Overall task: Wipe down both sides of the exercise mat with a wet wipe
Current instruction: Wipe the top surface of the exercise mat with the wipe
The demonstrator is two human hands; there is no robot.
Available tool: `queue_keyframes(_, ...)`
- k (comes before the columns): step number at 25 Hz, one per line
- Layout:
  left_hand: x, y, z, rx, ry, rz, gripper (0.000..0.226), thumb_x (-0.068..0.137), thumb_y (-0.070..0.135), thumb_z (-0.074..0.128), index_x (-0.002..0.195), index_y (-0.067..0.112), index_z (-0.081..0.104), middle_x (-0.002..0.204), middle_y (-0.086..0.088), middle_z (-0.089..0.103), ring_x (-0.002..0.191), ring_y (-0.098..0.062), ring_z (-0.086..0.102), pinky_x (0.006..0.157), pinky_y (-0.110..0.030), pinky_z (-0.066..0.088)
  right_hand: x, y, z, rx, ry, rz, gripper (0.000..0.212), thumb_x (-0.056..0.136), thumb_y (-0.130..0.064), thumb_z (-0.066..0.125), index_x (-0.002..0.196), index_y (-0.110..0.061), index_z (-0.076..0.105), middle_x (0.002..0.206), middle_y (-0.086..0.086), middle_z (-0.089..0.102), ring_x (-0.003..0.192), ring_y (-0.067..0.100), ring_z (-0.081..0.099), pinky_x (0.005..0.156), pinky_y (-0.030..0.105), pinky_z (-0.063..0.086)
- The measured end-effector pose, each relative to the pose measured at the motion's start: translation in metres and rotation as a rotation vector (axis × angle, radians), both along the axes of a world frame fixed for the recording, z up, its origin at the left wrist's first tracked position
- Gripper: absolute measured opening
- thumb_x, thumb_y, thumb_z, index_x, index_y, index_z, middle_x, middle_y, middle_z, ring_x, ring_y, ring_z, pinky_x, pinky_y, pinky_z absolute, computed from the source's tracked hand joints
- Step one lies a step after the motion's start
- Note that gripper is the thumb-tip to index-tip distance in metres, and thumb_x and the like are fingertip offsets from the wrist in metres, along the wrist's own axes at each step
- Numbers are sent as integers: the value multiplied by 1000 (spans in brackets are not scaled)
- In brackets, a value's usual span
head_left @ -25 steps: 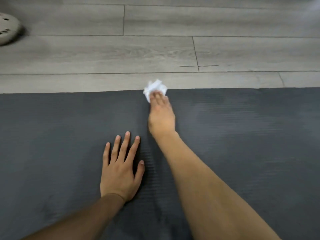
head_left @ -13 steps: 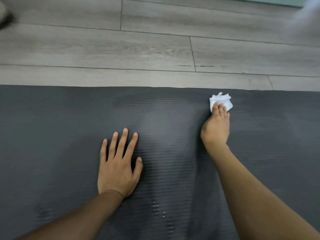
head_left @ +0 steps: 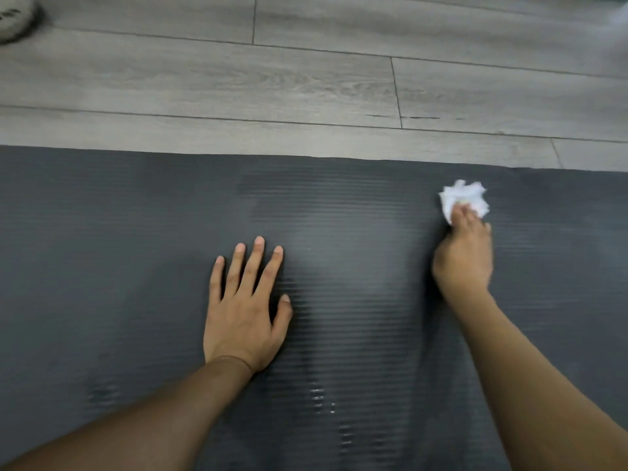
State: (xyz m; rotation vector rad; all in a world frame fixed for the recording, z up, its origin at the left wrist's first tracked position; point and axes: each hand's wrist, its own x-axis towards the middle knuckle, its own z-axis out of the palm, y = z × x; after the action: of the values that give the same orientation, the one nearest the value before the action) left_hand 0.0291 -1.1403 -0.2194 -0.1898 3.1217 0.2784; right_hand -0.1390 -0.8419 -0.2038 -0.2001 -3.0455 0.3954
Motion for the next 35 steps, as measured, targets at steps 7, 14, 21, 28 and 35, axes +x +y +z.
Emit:
queue_keyframes(7,1,-3,-2,-7,3,-2,69,95,44,36,160,22,29,170,-5,20,156,-30,18,125,-56,15,40,-175,-19,-170,13,618,56,89,-10,32,142,-8,49,147,13,48,137,31,42,118,42,25)
queue_keyframes(14,2,-2,-2,-5,11,5,69,96,45,33,162,24,26,170,-4,18,157,-28,15,126,-54,11,25,-21,-14,-46,107,309,60,86,-1,32,145,-5,43,151,14,41,143,28,34,121,40,16)
queue_keyframes(21,0,2,-1,-34,31,31,66,99,46,31,162,27,25,170,-1,19,157,-26,15,127,-51,9,37,18,-19,-123,185,11,61,86,4,36,146,-9,40,154,13,36,146,26,27,122,41,14)
queue_keyframes(28,6,17,18,-156,-7,113,60,102,43,34,157,19,37,155,-13,45,138,-38,45,113,-54,35,36,22,-17,-113,230,20,58,83,2,41,140,-8,45,147,15,45,139,29,36,116,47,25)
queue_keyframes(35,184,32,20,35,-3,302,67,101,44,32,161,15,28,168,-5,26,155,-27,23,124,-49,21,41,19,-9,-69,157,6,55,87,2,38,141,-5,42,151,20,39,145,30,28,121,44,15)
